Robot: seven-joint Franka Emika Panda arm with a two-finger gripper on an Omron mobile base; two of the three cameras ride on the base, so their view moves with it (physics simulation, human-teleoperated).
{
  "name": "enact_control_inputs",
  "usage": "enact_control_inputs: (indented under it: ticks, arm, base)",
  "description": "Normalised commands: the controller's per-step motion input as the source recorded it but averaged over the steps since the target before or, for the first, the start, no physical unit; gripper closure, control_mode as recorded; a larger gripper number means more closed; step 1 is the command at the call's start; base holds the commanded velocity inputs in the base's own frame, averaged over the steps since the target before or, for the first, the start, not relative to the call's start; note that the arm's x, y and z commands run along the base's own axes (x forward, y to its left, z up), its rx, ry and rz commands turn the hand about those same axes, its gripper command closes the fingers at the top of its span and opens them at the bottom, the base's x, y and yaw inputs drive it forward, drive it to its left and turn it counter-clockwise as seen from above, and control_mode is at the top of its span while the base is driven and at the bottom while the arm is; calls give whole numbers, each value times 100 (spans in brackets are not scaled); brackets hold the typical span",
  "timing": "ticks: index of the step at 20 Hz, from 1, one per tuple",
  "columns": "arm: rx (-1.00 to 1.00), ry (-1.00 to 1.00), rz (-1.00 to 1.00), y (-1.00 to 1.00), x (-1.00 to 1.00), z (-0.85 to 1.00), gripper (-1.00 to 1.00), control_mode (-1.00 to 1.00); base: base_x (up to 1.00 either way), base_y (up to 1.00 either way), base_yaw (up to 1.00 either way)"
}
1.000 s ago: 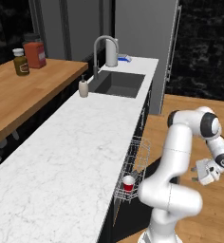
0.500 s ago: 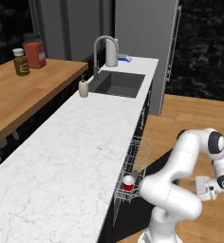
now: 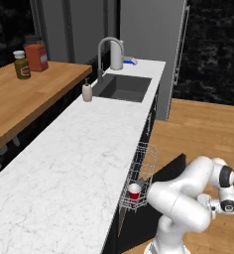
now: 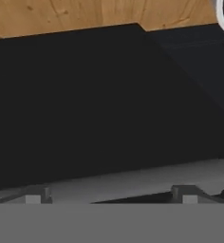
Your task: Pick up the cup and bowl from the counter, place them in the dishwasher, and close the dishwasher door.
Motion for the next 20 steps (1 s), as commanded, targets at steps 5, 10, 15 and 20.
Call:
enact_control_inputs:
  ticks: [5, 10, 15, 20]
  arm:
    - [15, -5, -1, 27, 40, -32, -100, -100]
    - [16, -3, -2, 43, 29, -1, -100, -100]
    - [17, -6, -2, 56, 10, 13, -100, -100]
    - [15, -9, -2, 89, 4, 29, -100, -100]
  base:
    - [0, 0, 0]
    - [0, 0, 0]
    - [0, 0, 0]
    - [0, 0, 0]
